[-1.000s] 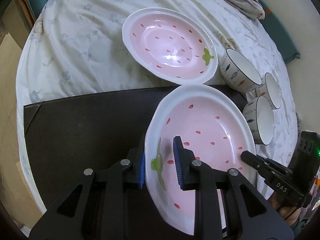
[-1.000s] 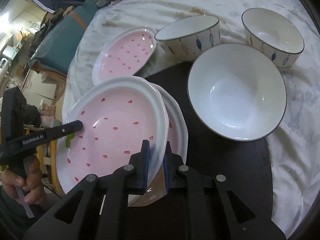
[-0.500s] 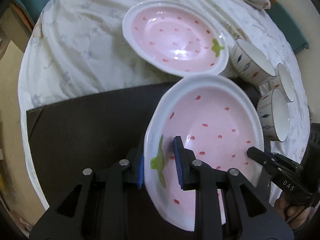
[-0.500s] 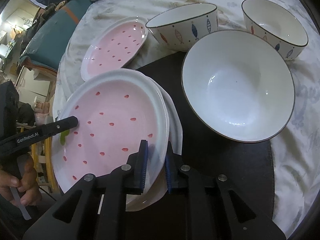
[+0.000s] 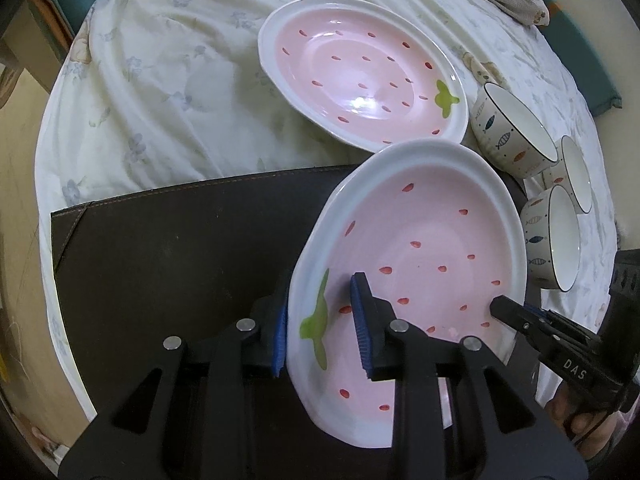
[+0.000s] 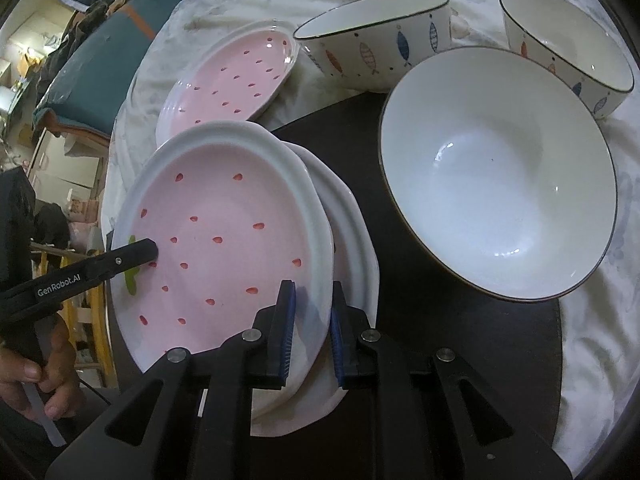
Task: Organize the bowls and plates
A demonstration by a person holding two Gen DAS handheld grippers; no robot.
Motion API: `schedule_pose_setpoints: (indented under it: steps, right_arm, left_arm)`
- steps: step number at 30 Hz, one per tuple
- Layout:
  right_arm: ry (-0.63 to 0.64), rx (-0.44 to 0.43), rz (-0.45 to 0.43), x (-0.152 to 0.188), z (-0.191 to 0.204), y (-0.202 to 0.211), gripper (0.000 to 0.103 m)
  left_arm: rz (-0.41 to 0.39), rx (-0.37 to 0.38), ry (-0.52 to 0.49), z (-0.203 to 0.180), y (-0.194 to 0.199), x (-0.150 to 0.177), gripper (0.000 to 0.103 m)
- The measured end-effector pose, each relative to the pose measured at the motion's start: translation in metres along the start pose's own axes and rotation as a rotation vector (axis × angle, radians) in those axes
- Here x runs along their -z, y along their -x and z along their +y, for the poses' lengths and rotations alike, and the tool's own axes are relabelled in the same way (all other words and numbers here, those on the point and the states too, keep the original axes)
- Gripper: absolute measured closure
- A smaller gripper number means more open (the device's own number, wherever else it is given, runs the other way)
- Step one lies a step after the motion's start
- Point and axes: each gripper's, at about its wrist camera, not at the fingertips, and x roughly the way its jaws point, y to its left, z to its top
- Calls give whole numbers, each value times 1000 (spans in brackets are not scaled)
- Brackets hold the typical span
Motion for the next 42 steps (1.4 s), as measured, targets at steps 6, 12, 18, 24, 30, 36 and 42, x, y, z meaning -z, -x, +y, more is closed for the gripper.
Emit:
schedule_pose_setpoints:
  steps: [6, 12, 18, 24, 30, 36, 42]
  right_arm:
    - [-25, -7, 38, 2, -4, 5, 86]
    - [-80, -57, 28, 4, -21, 20, 83]
    - [-100, -58, 56, 3, -26, 27, 86]
    - [-88, -35, 100, 4, -18, 29, 84]
    - [-41, 46, 91, 4, -16, 34, 83]
    - [-73, 49, 92, 5, -27, 31, 82]
    - [-106, 7, 90, 4, -32, 27, 80]
  left_arm:
    - [43, -1, -28, -4, -6, 3, 78]
    - [44, -2, -43, -11, -7, 3, 78]
    - [58, -11, -23, -8, -13, 1, 77]
    - [48, -22, -31, -9, -13, 1, 75]
    - [43, -35, -32, -7, -12, 1, 70]
    - [44, -30, -23, -8, -13, 2, 70]
    - [83, -54, -24, -8, -23, 8, 46]
